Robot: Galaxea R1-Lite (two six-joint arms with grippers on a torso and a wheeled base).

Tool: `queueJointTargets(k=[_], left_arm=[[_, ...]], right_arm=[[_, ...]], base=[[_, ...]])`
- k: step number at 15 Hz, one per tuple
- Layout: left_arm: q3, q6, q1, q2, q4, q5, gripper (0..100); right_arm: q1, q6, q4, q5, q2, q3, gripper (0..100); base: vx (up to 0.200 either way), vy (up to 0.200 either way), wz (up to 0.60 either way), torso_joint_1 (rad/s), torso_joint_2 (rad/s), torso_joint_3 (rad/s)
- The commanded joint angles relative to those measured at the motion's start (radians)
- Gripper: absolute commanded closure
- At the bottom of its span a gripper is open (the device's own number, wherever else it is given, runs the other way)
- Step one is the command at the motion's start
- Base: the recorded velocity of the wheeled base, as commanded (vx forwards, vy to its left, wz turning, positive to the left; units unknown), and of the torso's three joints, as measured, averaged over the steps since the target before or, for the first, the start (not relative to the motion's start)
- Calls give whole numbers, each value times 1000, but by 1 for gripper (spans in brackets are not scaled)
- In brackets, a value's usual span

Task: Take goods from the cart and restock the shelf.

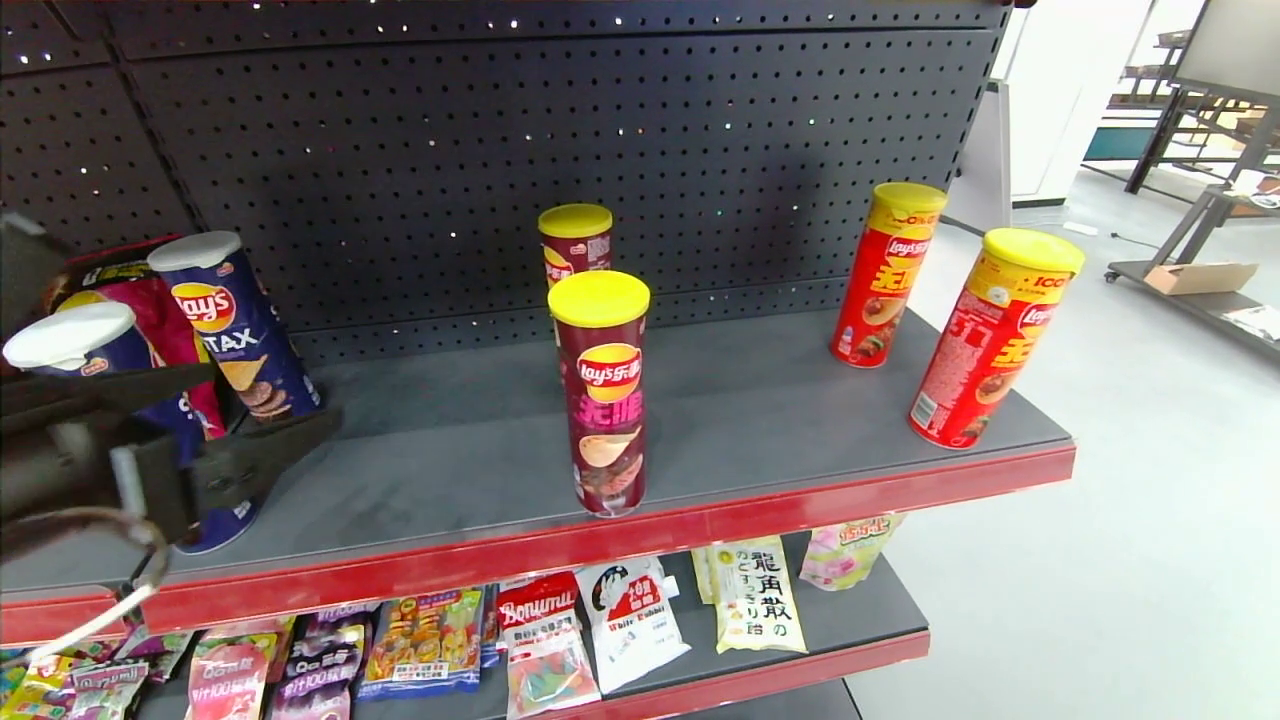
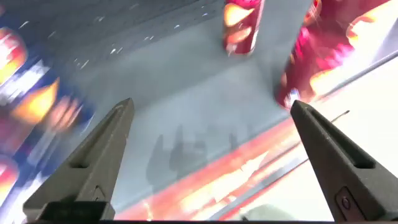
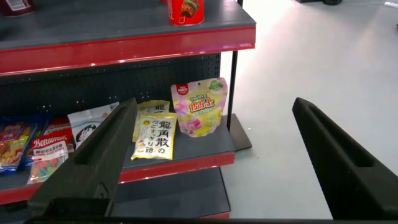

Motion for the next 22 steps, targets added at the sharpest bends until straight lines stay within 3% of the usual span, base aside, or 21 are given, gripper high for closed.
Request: queueJointTargets(k=[1,3,5,8,9,10,12,20,22], left_arm=[[74,-135,162,-389,205,25,0],[97,-147,236,-429,305,76,0],[132,-140,236,-475,345,101,0],[295,-121,233,-648,294,62,0],[321,-103,233,-705,299,50,0],[365,-54,233,-789,317,53,0],[398,-23,233,-854,340,51,0],[444,-17,231,-923,340,47,0],[483,-11,230,-940,326,48,0]], right_arm=[[0,0,0,0,1,0,0],[0,0,0,0,1,0,0],[0,0,0,0,1,0,0],[0,-1,0,0,1,0,0],[0,-3,0,1,1,0,0],[0,-3,0,1,1,0,0],[0,-3,0,1,1,0,0],[0,-1,0,1,1,0,0],[0,-3,0,1,1,0,0]], base=[[0,0,0,0,0,0],[0,0,0,0,0,0],[0,0,0,0,0,0],[0,0,0,0,0,0],[0,0,0,0,0,0],[0,0,0,0,0,0],[0,0,0,0,0,0],[0,0,600,1,1,4],[0,0,0,0,0,0]])
